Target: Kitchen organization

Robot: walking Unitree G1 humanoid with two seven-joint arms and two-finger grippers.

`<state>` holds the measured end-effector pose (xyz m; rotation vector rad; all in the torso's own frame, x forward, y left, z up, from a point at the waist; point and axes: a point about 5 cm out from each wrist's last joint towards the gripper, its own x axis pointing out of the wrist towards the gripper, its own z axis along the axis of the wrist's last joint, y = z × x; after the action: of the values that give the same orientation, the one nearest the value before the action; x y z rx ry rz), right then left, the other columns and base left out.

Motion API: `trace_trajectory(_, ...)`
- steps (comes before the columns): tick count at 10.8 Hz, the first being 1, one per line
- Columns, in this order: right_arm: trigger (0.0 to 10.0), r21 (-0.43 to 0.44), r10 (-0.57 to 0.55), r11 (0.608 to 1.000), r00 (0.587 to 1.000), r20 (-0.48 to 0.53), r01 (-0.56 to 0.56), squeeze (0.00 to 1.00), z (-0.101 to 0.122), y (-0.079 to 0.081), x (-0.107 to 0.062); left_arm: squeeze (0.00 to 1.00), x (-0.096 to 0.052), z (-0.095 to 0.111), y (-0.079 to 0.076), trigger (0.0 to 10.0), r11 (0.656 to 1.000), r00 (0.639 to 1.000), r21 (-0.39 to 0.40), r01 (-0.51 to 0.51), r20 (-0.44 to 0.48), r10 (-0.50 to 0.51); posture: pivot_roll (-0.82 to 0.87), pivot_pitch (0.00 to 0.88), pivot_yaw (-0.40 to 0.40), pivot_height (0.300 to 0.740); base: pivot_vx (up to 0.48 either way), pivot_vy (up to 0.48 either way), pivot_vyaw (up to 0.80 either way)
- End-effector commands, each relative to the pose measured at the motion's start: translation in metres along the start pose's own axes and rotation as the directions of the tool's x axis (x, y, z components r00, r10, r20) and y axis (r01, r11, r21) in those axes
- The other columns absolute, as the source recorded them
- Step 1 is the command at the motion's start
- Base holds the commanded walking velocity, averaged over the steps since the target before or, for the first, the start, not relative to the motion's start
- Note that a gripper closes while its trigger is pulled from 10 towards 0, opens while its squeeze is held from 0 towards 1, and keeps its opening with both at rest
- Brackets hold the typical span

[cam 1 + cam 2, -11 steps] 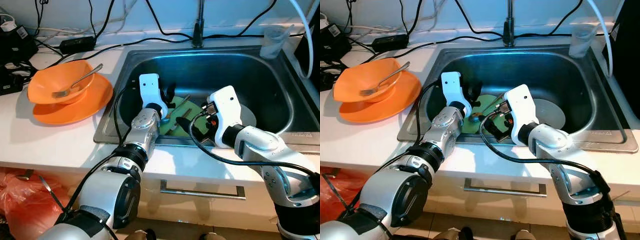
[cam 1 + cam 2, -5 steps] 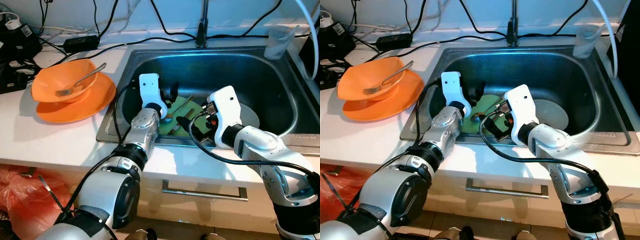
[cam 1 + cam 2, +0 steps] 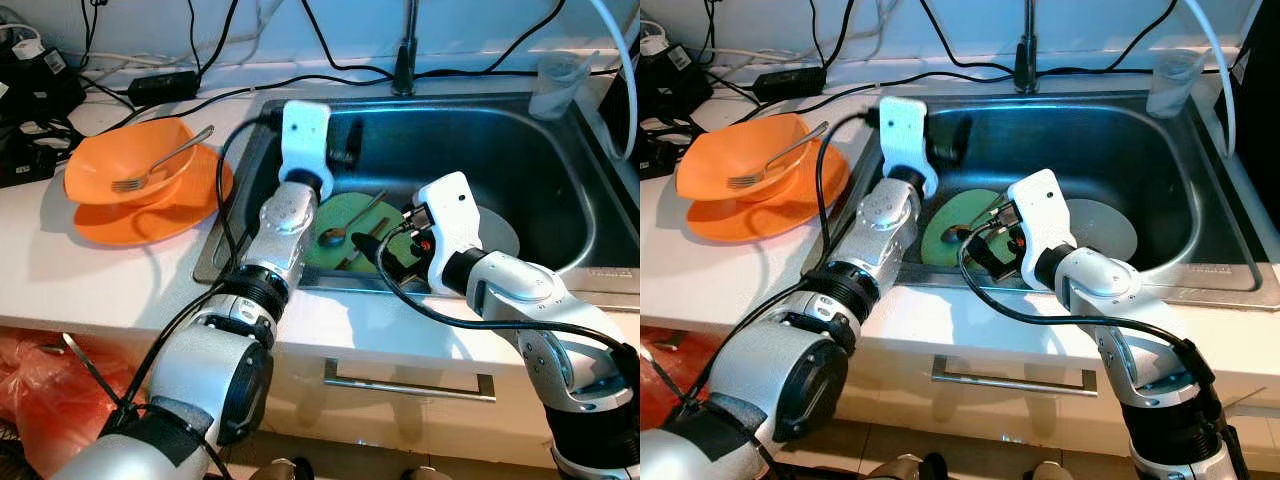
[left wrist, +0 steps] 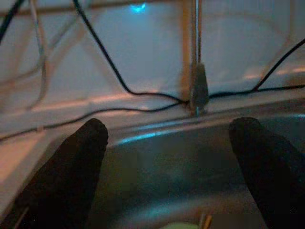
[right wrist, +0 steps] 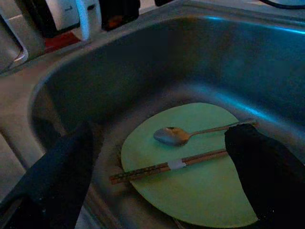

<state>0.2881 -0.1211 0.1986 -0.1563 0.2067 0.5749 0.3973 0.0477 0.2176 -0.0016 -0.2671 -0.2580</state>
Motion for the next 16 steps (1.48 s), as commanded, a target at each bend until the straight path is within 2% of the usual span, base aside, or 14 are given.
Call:
trace_trajectory(1, 10.0, -0.005, 0.021, 1.0, 1.0, 0.007, -0.021, 0.0, 0.001, 0.003, 0.003, 1.0, 0.002, 0.008, 0.004, 10.0, 0.999, 0.999, 0.032, -0.016, 0.039, 0.014, -0.18, 0.089, 0.129, 0.74, 0.0, 0.0, 0.0)
trace_trajectory(3, 10.0, -0.009, 0.024, 1.0, 1.0, 0.009, -0.023, 0.0, 0.001, 0.002, 0.003, 1.0, 0.002, 0.006, 0.005, 10.0, 0.998, 0.999, 0.059, -0.037, 0.027, 0.035, -0.18, 0.084, 0.126, 0.74, 0.0, 0.0, 0.0)
trace_trajectory(4, 10.0, -0.01, 0.024, 1.0, 1.0, 0.009, -0.024, 0.0, 0.001, 0.002, 0.003, 1.0, 0.002, 0.006, 0.007, 10.0, 0.986, 0.998, 0.153, -0.063, 0.021, 0.061, -0.18, 0.083, 0.125, 0.74, 0.0, 0.0, 0.0)
trace_trajectory(5, 10.0, -0.012, 0.026, 1.0, 1.0, 0.01, -0.026, 0.0, 0.001, 0.002, 0.003, 0.0, 0.002, 0.007, 0.012, 10.0, 0.968, 0.995, 0.231, -0.097, 0.038, 0.09, -0.18, 0.081, 0.123, 0.74, 0.0, 0.0, 0.0)
trace_trajectory(6, 10.0, -0.013, 0.027, 1.0, 1.0, 0.011, -0.027, 0.0, 0.002, 0.002, 0.003, 0.0, 0.003, 0.011, 0.016, 10.0, 0.954, 0.993, 0.275, -0.116, 0.061, 0.103, -0.18, 0.082, 0.122, 0.74, 0.0, 0.0, 0.0)
trace_trajectory(7, 10.0, -0.014, 0.027, 1.0, 1.0, 0.014, -0.027, 0.0, 0.002, 0.002, 0.003, 1.0, 0.005, 0.016, 0.029, 10.0, 0.922, 0.987, 0.355, -0.155, 0.086, 0.133, -0.18, 0.082, 0.122, 0.74, 0.0, 0.0, 0.0)
trace_trajectory(10, 10.0, -0.011, 0.027, 1.0, 0.999, 0.016, -0.027, 0.0, 0.002, 0.003, 0.002, 1.0, 0.002, 0.018, 0.079, 10.0, 0.839, 0.954, 0.464, -0.286, 0.051, 0.297, -0.18, 0.087, 0.125, 0.74, 0.0, 0.0, 0.0)
trace_trajectory(11, 10.0, -0.01, 0.028, 1.0, 0.999, 0.017, -0.027, 0.0, 0.001, 0.003, 0.002, 0.0, -0.004, 0.012, 0.098, 10.0, 0.808, 0.932, 0.494, -0.322, 0.016, 0.362, -0.18, 0.09, 0.125, 0.74, 0.0, 0.0, 0.0)
trace_trajectory(14, 10.0, -0.007, 0.029, 1.0, 0.999, 0.016, -0.029, 0.0, 0.001, 0.005, -0.001, 0.0, -0.009, 0.006, 0.113, 10.0, 0.789, 0.924, 0.537, -0.297, -0.047, 0.38, -0.19, 0.102, 0.131, 0.74, 0.0, 0.0, 0.0)
trace_trajectory(16, 10.0, 0.015, 0.02, 1.0, 1.0, 0.015, -0.02, 0.0, -0.002, 0.01, -0.01, 0.0, -0.012, 0.002, 0.122, 10.0, 0.778, 0.916, 0.557, -0.289, -0.075, 0.394, -0.19, 0.138, 0.145, 0.74, 0.0, 0.0, 0.0)
